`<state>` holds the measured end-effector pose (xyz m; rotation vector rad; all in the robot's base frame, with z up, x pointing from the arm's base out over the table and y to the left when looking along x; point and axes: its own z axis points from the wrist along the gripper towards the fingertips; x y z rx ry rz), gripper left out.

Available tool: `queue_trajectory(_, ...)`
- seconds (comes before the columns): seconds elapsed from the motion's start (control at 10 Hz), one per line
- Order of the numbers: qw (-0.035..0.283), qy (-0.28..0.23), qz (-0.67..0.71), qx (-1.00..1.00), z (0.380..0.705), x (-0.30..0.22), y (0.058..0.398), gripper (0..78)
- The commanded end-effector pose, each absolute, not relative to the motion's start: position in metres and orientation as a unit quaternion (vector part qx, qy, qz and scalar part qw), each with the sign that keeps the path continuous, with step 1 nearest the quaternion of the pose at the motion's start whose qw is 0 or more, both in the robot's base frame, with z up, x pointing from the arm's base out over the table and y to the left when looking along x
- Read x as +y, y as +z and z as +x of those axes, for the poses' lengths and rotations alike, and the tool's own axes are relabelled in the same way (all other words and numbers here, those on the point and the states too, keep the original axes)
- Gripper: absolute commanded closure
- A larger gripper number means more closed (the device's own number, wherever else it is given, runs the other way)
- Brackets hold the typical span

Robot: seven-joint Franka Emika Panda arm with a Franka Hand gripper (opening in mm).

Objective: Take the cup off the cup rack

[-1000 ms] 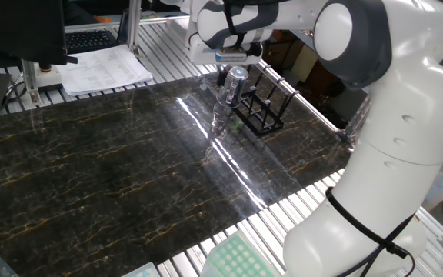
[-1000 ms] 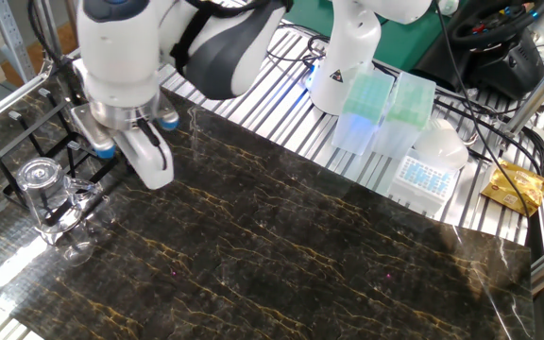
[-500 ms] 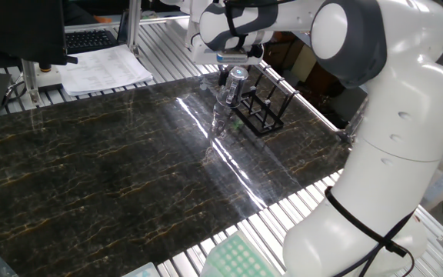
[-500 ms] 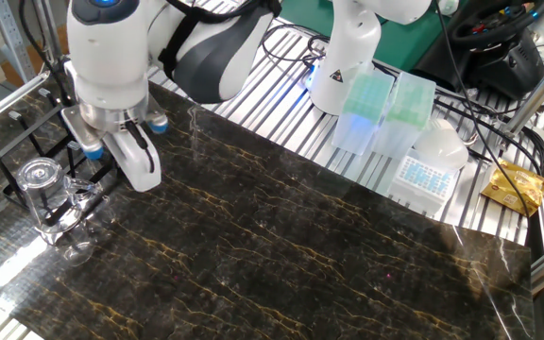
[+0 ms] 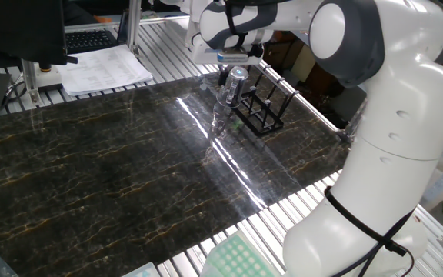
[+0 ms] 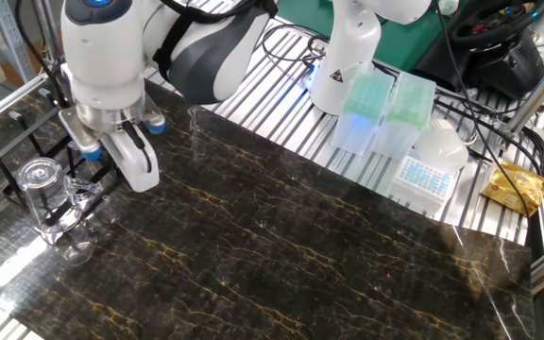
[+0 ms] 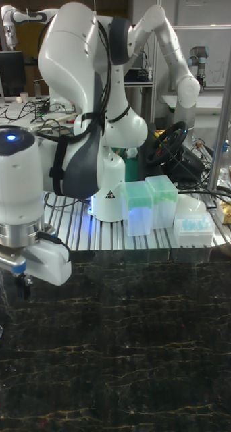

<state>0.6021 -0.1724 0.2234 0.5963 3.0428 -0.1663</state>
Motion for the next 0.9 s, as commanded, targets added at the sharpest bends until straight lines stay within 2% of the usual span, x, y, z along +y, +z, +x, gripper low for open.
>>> queue_trajectory(0.1,0.009,-0.059,0.27,0.961,0.604,-0.173,0.226,77.6)
queue_trajectory(0.5,0.017,-0.078,0.276,0.958,0.605,-0.175,0.226,77.6)
queue_trajectory(0.9,0.021,-0.083,0.298,0.951,0.625,-0.198,0.226,77.6)
